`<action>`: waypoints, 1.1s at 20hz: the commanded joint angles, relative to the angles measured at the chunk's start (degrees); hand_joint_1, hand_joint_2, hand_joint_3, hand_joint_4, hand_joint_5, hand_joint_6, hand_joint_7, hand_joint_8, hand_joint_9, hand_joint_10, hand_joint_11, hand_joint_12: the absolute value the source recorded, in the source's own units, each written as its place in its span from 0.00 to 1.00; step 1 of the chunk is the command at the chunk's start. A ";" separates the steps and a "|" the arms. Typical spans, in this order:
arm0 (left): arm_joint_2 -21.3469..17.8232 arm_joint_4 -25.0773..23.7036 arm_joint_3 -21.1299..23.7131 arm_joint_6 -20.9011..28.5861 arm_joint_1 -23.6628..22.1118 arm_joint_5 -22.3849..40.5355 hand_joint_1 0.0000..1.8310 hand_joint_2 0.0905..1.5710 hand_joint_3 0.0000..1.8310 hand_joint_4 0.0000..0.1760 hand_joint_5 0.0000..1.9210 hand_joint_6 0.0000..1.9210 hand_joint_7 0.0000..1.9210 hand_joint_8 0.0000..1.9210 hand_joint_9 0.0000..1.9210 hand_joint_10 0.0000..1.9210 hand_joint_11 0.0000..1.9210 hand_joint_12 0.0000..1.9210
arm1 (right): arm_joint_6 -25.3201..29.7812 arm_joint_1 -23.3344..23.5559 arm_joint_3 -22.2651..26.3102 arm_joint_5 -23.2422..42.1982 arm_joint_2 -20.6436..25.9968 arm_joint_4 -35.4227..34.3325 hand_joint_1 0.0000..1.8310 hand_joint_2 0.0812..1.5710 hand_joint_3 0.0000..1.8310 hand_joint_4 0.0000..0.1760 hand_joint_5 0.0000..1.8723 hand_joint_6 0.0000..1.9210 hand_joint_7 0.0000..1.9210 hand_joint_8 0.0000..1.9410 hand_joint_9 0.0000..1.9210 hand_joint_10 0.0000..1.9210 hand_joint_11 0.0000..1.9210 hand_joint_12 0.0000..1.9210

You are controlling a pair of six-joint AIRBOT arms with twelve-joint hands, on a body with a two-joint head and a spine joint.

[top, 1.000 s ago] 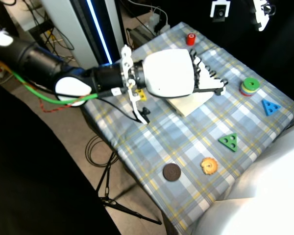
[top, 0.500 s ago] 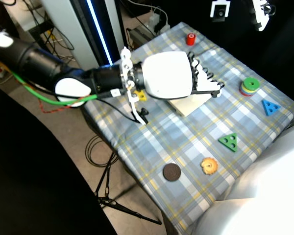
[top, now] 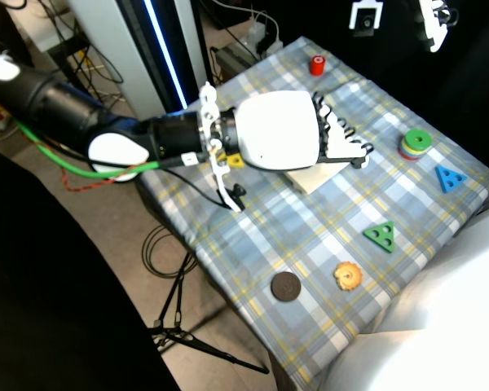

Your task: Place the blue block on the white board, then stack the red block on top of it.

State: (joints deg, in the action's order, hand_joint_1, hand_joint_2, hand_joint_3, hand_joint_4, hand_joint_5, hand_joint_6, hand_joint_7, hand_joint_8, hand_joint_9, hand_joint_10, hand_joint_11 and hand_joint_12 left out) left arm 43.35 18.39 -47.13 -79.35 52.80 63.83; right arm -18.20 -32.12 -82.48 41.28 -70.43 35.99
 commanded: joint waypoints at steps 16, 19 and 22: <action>0.37 -0.88 -0.25 0.72 -0.74 7.06 0.00 0.80 0.00 0.35 0.17 0.00 0.18 0.00 0.15 0.00 0.00 0.40 | -0.01 1.12 -0.36 4.59 -0.34 -1.48 0.62 0.69 0.00 0.00 0.52 0.52 0.40 0.00 0.32 0.00 0.06 0.45; 0.50 -0.88 -0.31 0.72 -0.76 6.98 0.00 0.80 0.00 0.39 0.17 0.00 0.19 0.00 0.15 0.00 0.00 0.42 | -0.01 1.18 -0.36 4.59 -0.57 -1.42 0.61 0.70 0.00 0.00 0.51 0.53 0.39 0.00 0.32 0.00 0.08 0.42; 0.55 -0.88 -0.37 0.72 -0.77 6.95 0.00 0.80 0.00 0.39 0.17 0.00 0.19 0.00 0.15 0.00 0.00 0.41 | -0.01 1.33 -0.36 4.60 -0.85 -1.30 0.61 0.69 0.00 0.00 0.52 0.52 0.41 0.00 0.34 0.00 0.11 0.40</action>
State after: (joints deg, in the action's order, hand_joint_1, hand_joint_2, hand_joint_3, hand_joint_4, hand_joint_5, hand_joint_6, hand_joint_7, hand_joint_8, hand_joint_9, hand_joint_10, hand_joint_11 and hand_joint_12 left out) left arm 43.48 18.39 -47.16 -79.35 52.77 63.81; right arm -18.20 -31.68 -82.83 40.99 -71.07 36.73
